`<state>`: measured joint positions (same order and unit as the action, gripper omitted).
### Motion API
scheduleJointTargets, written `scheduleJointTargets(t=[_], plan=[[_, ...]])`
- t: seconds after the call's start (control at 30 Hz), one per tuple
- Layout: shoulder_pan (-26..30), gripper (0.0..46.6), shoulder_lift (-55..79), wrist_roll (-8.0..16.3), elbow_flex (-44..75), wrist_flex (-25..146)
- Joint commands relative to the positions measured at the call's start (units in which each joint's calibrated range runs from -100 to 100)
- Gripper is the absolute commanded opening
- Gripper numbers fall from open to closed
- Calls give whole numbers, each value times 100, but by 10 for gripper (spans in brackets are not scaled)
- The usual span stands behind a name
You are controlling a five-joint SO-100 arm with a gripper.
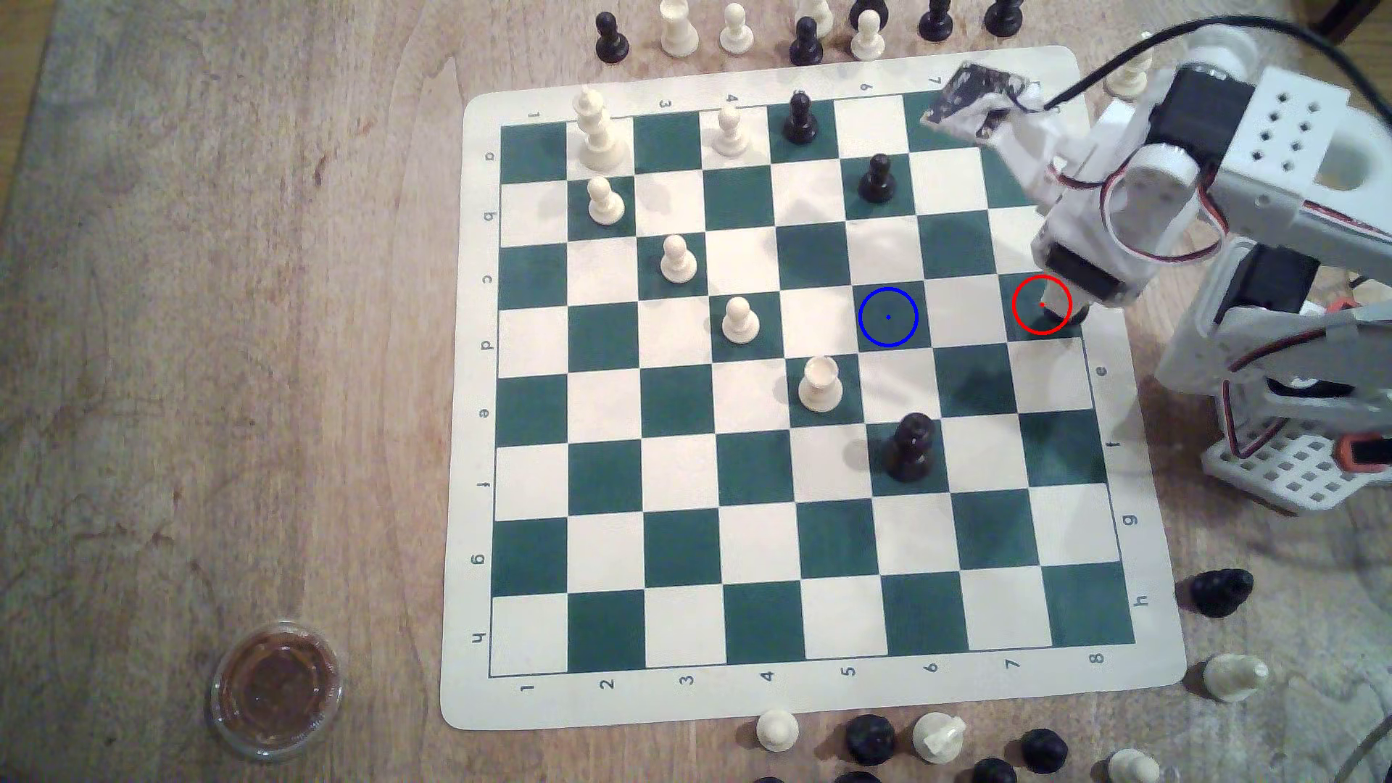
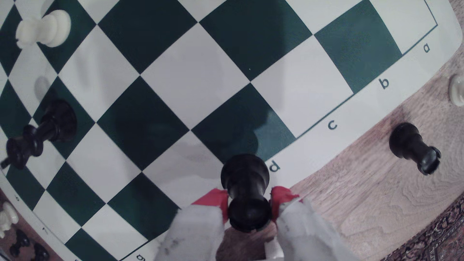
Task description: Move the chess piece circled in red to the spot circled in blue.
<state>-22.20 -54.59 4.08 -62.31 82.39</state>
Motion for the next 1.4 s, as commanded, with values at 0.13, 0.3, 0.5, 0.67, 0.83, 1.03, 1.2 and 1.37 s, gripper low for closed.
scheduleJointTargets(t=[0.13,0.3,0.5,0.67,0.83,1.03,1.2,1.37], plan=[[198,4,306,-63,2115,852],[472,3,1129,-24,2741,360],[605,3,1902,-15,2822,-360],[831,4,2606,-10,2822,-811],[894,4,3184,0,2986,-1114],[972,4,3353,10,2995,-1351],[1058,4,3668,10,2940,-1572],[1035,5,3973,10,3040,-1703]])
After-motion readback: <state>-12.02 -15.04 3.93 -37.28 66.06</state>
